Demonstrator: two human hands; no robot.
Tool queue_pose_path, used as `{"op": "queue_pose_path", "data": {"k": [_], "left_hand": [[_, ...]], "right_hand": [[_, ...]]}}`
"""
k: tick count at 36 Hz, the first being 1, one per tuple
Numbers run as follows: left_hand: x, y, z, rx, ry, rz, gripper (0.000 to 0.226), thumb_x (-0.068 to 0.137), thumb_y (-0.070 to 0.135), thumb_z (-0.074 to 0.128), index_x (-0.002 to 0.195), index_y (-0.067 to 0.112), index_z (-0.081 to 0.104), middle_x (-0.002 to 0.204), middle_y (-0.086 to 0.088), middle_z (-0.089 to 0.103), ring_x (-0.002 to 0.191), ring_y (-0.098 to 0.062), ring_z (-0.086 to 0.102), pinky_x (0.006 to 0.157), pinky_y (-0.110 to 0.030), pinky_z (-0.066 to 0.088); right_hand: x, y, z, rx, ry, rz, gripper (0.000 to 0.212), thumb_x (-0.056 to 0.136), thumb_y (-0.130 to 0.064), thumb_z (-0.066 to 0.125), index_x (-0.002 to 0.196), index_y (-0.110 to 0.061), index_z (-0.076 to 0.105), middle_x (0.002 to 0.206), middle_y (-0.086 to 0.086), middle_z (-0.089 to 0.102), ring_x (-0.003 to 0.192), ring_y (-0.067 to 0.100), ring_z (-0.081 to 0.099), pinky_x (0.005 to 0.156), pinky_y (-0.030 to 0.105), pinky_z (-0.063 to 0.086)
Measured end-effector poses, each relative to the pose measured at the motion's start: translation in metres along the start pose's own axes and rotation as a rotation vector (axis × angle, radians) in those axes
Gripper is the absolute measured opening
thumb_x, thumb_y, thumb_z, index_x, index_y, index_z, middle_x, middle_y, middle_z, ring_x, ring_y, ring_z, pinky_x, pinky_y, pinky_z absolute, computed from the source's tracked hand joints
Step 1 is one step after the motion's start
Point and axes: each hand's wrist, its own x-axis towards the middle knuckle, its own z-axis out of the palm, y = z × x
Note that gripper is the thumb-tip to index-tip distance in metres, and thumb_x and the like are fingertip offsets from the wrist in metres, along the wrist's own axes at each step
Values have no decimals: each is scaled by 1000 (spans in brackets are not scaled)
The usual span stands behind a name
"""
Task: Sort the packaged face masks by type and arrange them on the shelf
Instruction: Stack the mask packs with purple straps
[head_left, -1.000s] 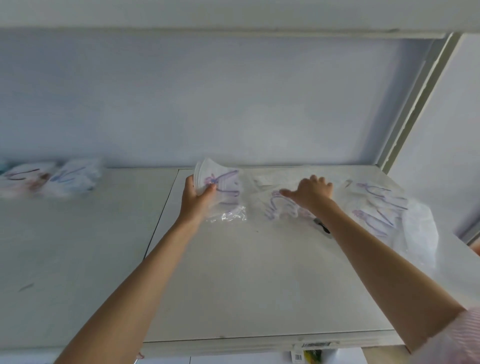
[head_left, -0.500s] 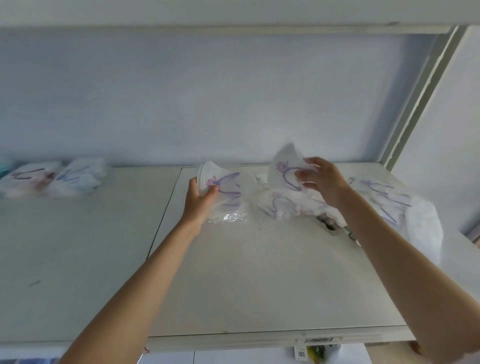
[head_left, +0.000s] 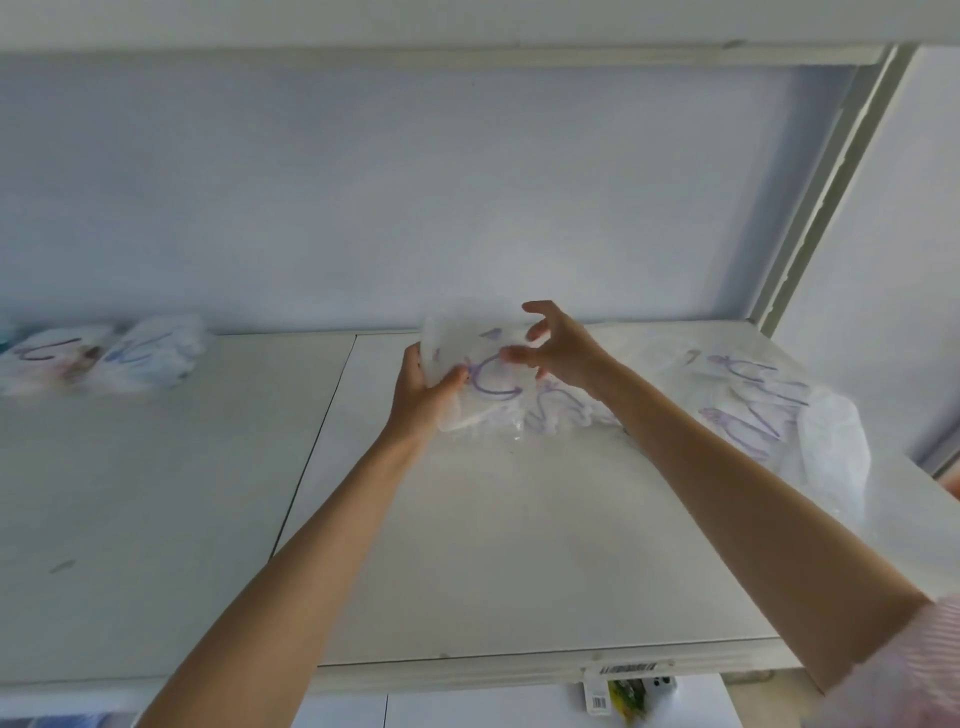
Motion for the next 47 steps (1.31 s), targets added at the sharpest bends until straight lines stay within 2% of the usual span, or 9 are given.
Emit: {"op": "queue_pose_path", "data": {"k": [4, 9, 22, 26, 32, 35, 38, 41, 47], "left_hand": [[5, 0, -20, 43, 99, 52, 28, 87, 12, 69, 108, 14, 49, 97, 1, 60, 83, -9, 59, 66, -11, 46], [11, -7, -44, 84, 134, 31, 28, 87, 16, 71, 104, 15, 49, 100, 0, 60, 84, -10, 59, 68, -19, 46], [12, -11, -42, 88, 103, 31, 27, 88, 12, 69, 105, 13, 48, 95, 5, 58, 83, -7, 58, 71, -20, 47], [11, -10, -40, 85, 94, 30, 28, 88, 10, 68, 108, 12, 49, 95, 6, 57, 84, -6, 58, 72, -19, 47], [12, -10, -39, 96, 90, 25, 28, 87, 10, 69, 108, 12, 49, 99, 1, 59, 88, -12, 58, 74, -22, 48], [10, -8, -38, 104, 97, 29, 27, 88, 12, 69, 107, 12, 49, 96, 3, 59, 85, -10, 58, 72, -21, 47], [9, -5, -34, 104, 97, 39, 26, 89, 14, 67, 106, 13, 47, 93, 6, 56, 83, -7, 56, 70, -19, 45], [9, -2, -25, 83, 76, 50, 28, 89, 12, 66, 110, 14, 47, 98, 4, 58, 88, -10, 58, 75, -21, 46], [-2, 7, 8, -1, 13, 29, 28, 91, 9, 62, 116, 15, 49, 99, 7, 62, 86, -4, 61, 68, -10, 48]], "right_hand": [[4, 31, -17, -515, 217, 114, 61, 87, -54, 56, 130, -10, 50, 130, 12, 47, 117, 28, 47, 90, 35, 40], [-11, 66, -18, -928, -4, 396, 78, 80, -75, 44, 119, -10, 62, 144, 15, 32, 132, 34, 26, 102, 41, 28], [-17, 89, -26, -561, 258, 269, 50, 85, -30, 68, 129, -10, 57, 127, 12, 57, 120, 31, 47, 97, 37, 36], [-19, 95, -31, -377, 338, 262, 35, 84, -12, 66, 119, -7, 65, 114, 13, 67, 105, 33, 60, 87, 32, 46], [-22, 104, -38, -286, 520, 96, 16, 85, -8, 66, 100, -9, 73, 115, 10, 65, 113, 27, 49, 84, 22, 28], [-22, 92, -45, -5, 579, 52, 9, 82, -10, 68, 87, -15, 74, 97, 5, 71, 92, 19, 63, 81, 24, 41], [-24, 68, -54, 334, 483, 16, 23, 82, -2, 65, 77, -24, 71, 64, -9, 68, 59, 6, 57, 64, 22, 46], [-27, 42, -60, 481, 299, -93, 26, 82, 8, 60, 82, -17, 69, 62, -3, 60, 49, 4, 48, 49, 18, 38], [-19, 12, -28, 198, 196, -119, 15, 84, 3, 63, 91, -7, 73, 58, -9, 57, 44, 0, 43, 47, 13, 35]]}}
